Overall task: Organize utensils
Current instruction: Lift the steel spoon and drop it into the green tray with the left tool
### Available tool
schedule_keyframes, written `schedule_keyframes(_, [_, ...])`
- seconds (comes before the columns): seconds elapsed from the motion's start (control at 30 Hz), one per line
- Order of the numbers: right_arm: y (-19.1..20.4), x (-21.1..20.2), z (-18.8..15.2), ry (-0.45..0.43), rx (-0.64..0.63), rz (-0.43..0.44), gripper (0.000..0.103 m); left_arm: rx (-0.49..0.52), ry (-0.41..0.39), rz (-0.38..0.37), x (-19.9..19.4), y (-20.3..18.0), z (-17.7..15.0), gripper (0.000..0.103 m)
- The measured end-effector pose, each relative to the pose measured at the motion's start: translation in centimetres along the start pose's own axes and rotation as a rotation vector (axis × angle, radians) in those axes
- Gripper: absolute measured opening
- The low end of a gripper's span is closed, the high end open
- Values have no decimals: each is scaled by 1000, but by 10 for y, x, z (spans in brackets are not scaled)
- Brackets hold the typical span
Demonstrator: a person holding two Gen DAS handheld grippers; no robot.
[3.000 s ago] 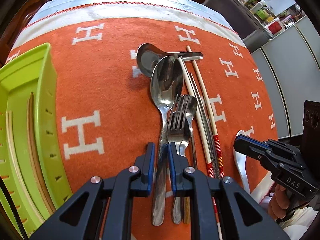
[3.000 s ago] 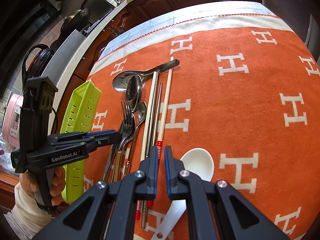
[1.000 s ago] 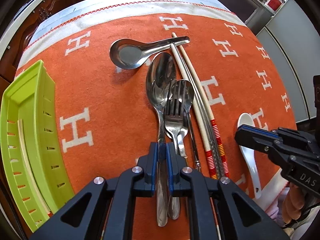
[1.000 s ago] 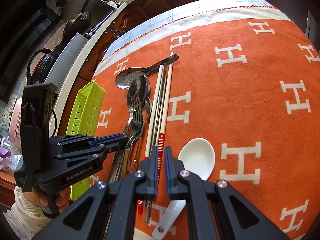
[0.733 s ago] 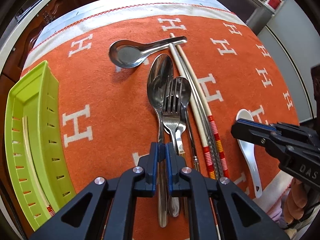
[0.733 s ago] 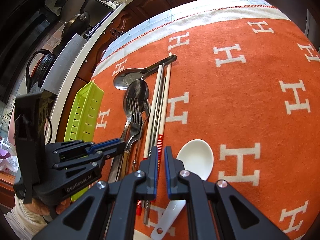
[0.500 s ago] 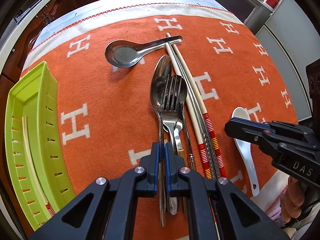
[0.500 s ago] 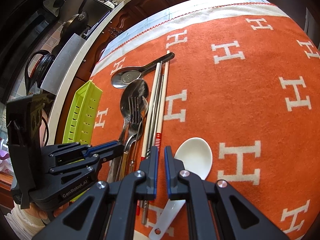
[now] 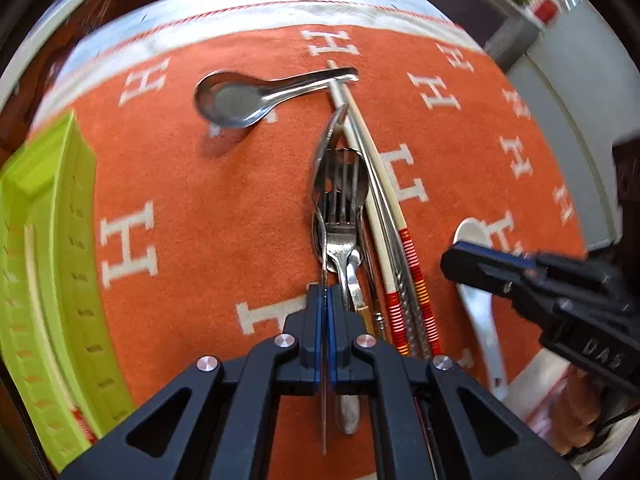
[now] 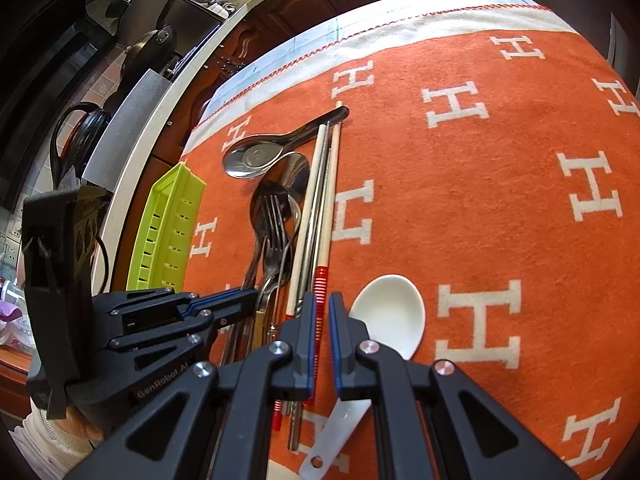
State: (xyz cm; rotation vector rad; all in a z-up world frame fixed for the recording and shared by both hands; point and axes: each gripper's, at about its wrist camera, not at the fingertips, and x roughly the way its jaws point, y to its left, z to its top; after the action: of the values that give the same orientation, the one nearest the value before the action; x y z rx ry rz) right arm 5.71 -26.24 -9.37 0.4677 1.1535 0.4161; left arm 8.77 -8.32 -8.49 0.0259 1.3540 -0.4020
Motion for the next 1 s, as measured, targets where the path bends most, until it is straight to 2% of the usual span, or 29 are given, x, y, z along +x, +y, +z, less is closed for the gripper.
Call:
schedule_keyframes(0.27, [7,-7,1,-13,-2,1,6,-122,-121,-80,-48,32,-17,0])
schedule_keyframes(0.57, [28,-2,-6,11,-29,-1,6,-247,-281,-95,-112,77,-47,0])
schedule_keyframes(0.67, [38,1,-7,18,-47,-4,6,-274,-353,-66,-139,93,-58,0])
schedule_keyframes(0.8, [49,3,-7,23,-67,-8,6,-330,-428,13,-164,120,-70,0])
schedule_keyframes(0.9, [56,7,-7,34,-78,-15,6,-383,-432,85,-158,141,-78,0])
schedule_keyframes(1.0, [61,10,-8,43,-91,-26,6,-428,-396,102,-139,159,-81,0])
